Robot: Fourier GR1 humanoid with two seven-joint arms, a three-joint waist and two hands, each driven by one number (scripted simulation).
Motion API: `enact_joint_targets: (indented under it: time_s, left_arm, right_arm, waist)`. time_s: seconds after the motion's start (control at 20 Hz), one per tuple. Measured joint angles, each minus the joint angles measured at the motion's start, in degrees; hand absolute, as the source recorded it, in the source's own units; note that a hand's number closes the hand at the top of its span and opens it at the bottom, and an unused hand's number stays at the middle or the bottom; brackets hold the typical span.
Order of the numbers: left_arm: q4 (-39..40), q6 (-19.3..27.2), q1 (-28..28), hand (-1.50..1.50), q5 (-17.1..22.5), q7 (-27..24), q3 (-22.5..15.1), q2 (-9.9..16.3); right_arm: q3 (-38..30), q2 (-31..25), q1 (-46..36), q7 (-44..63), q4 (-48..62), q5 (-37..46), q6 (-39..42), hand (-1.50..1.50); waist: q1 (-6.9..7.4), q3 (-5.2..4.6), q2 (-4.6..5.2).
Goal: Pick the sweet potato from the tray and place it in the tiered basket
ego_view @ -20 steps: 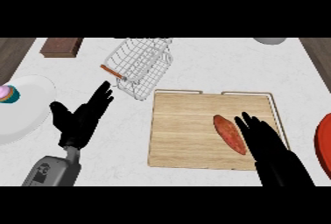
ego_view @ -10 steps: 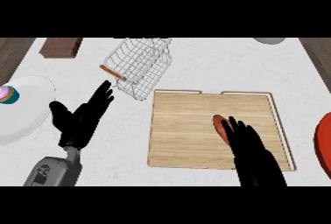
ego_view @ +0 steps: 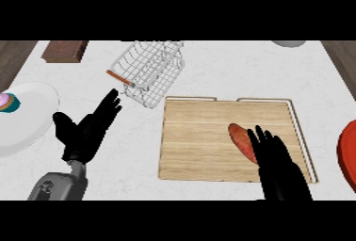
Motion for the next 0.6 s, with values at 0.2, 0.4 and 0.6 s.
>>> enact_joint_targets:
  time_s: [0.2,0.4,0.6]
  left_arm:
    - [0.20,-0.89,-0.78,0.00,-0.49,0.72,1.29,-0.71]
    - [1.06,-1.26,-1.73,0.00,-1.57,0.98,2.03,-1.75]
    - [2.12,-3.00,-2.05,0.00,-1.59,0.50,3.51,-1.97]
  right_arm:
    - [-2.57,0.79,1.56,-3.88,2.63,0.87,-2.36,-1.50]
    - [-4.62,2.20,2.18,-7.36,5.22,1.63,-4.29,-1.50]
    - [-7.17,3.88,1.70,-10.54,7.18,0.96,-4.53,-1.50]
  waist:
    - [0.00,0.00,0.01]
    - [-0.01,0.00,0.02]
    - [0.03,0.00,0.03]
